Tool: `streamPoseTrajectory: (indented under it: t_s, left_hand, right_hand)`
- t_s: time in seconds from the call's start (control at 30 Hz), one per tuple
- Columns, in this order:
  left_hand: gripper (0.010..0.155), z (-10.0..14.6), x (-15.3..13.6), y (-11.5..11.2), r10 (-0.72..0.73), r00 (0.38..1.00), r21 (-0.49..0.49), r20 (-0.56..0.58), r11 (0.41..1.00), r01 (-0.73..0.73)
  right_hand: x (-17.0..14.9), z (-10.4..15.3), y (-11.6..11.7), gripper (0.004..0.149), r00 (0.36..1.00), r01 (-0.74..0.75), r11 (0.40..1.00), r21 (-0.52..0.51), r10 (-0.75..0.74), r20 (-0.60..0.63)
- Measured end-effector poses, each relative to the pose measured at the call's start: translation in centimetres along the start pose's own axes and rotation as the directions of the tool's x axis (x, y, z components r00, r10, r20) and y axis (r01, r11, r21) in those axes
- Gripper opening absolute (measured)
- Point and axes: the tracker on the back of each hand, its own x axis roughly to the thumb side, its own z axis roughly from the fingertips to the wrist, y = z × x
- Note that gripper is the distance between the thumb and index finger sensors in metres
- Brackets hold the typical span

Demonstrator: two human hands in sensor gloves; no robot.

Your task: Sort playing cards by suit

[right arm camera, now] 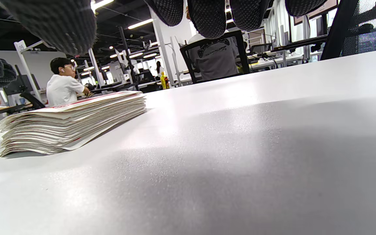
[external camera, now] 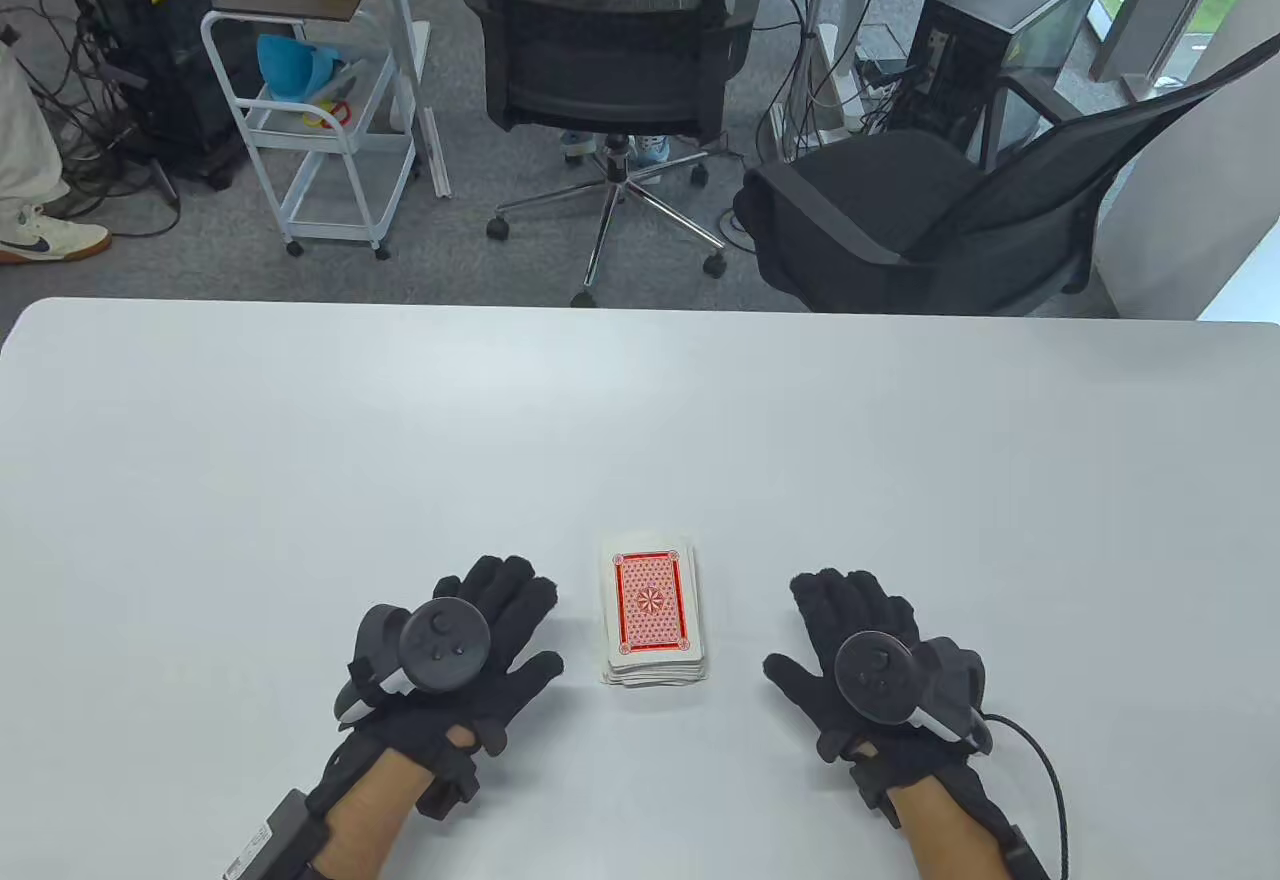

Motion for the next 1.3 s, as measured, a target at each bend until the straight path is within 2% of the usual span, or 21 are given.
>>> streamPoseTrajectory:
  t_s: [0.33,0.43,0.57,0.63,0.7,0.73,0.83,0.97,1.07,1.13,1.2,1.27,1.3]
  left_hand:
    - [0.075,-0.5,0.4,0.0,0.021,1.0,-0.023,0.012,1.0,-0.02]
    - [0.074,-0.7,0.6,0.3,0.043,0.999,-0.032,0.013,0.999,-0.043]
    - [0.074,-1.4,1.9,1.6,0.029,0.999,-0.032,0.02,0.999,-0.028]
    - [0.076,-1.9,2.6,1.9,0.115,0.993,-0.084,-0.037,0.989,-0.118]
    - [0.08,-2.9,3.1,1.6,0.273,0.953,-0.213,-0.13,0.931,-0.296]
    - [0.082,-3.7,3.4,1.2,0.389,0.907,-0.257,-0.164,0.87,-0.42]
    - [0.087,-5.1,3.8,0.4,0.521,0.807,-0.231,-0.277,0.779,-0.583]
    - [0.09,-6.2,4.7,-1.8,0.574,0.716,-0.215,-0.397,0.7,-0.681]
    - [0.091,-6.2,4.8,-4.0,0.597,0.649,-0.211,-0.472,0.638,-0.74]
    - [0.091,-6.2,4.6,-4.7,0.639,0.63,-0.199,-0.441,0.615,-0.763]
    - [0.091,-6.2,4.5,-4.9,0.689,0.581,-0.131,-0.433,0.59,-0.797]
    - [0.091,-6.2,4.5,-5.3,0.738,0.519,-0.115,-0.43,0.526,-0.843]
    - [0.09,-6.3,4.5,-5.5,0.768,0.471,-0.121,-0.434,0.468,-0.875]
  right_hand:
    - [0.5,-0.4,0.2,0.08,0.998,-0.055,0.998,0.025,0.055,-0.003]
    - [1.5,-0.6,-0.7,0.079,0.996,-0.083,0.996,0.012,0.083,0.017]
    - [4.5,-1.9,-2.8,0.08,0.996,-0.081,0.994,0.071,0.079,0.029]
    - [6.2,-2.9,-3.8,0.081,0.997,-0.076,0.991,0.108,0.074,0.02]
    - [7.6,-4.2,-4.3,0.083,1.0,-0.001,0.986,0.165,0.004,-0.016]
    - [8.2,-5.1,-4.2,0.084,0.997,0.064,0.976,0.207,-0.055,-0.046]
    - [9.1,-7.1,-2.8,0.088,0.978,0.174,0.939,0.298,-0.129,-0.165]
    - [9.9,-8.9,0.5,0.09,0.956,0.214,0.875,0.435,-0.096,-0.278]
    - [10.6,-9.2,2.6,0.089,0.943,0.168,0.87,0.463,-0.005,-0.334]
    - [10.8,-8.9,3.8,0.089,0.94,0.209,0.837,0.506,-0.028,-0.341]
    - [11.4,-8.4,4.0,0.089,0.942,0.175,0.882,0.438,-0.021,-0.336]
    - [11.8,-8.3,4.3,0.088,0.938,0.205,0.888,0.412,-0.058,-0.342]
    - [11.8,-8.3,4.4,0.087,0.929,0.224,0.886,0.406,-0.069,-0.363]
